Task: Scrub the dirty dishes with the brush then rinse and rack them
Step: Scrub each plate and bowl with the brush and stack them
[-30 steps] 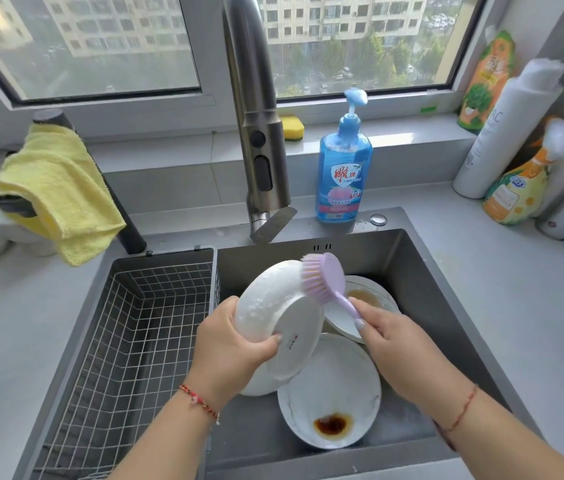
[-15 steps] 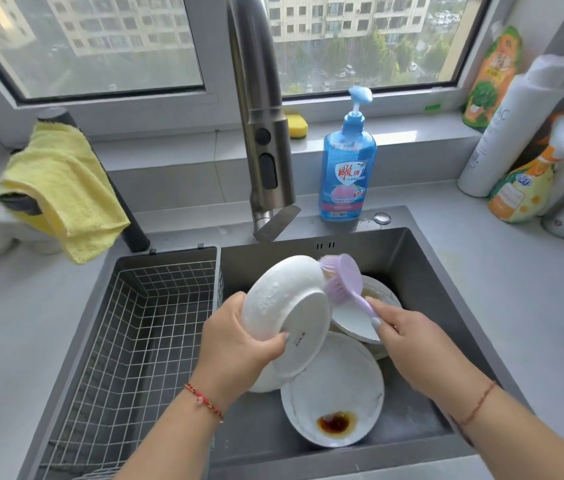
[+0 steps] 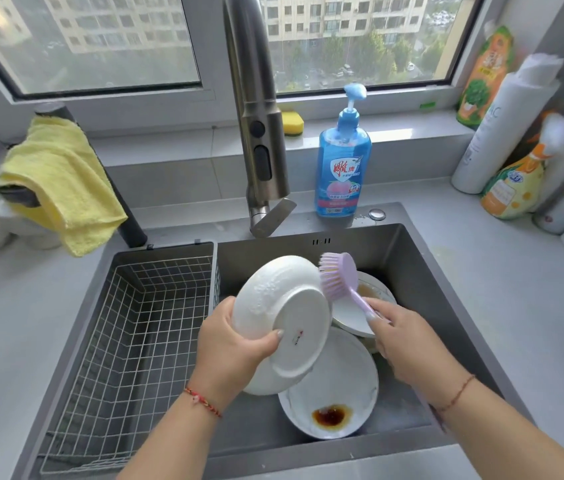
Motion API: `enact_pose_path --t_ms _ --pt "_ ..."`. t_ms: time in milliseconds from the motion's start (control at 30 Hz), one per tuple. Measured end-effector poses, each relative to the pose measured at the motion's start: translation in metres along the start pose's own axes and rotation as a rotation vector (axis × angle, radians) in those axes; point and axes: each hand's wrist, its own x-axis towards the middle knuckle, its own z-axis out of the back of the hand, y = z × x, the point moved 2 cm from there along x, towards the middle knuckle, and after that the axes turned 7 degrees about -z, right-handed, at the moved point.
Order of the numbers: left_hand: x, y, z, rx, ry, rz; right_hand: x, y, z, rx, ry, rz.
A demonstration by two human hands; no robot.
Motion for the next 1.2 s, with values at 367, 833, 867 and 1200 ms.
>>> enact_pose_path --t_ms 367,833,867,1200 --pt "-0.011 -0.009 -0.008 -0.459 -0.119 0.055 0.006 -0.019 -0.049 0.724 0.206 -0.213" --pt "0.011 -0.030 0.001 0.228 0.501 -0.191 0.007 0.033 0.003 -0.477 0.105 0.425" --pt "0.008 -0.028 -0.002 0.270 0.504 -0.205 0.005 0.037 0.002 -0.535 0.085 0.460" --pt "0.002 -0.017 0.009 0.197 0.170 -0.086 0.011 0.007 0.013 -0.084 -0.101 0.248"
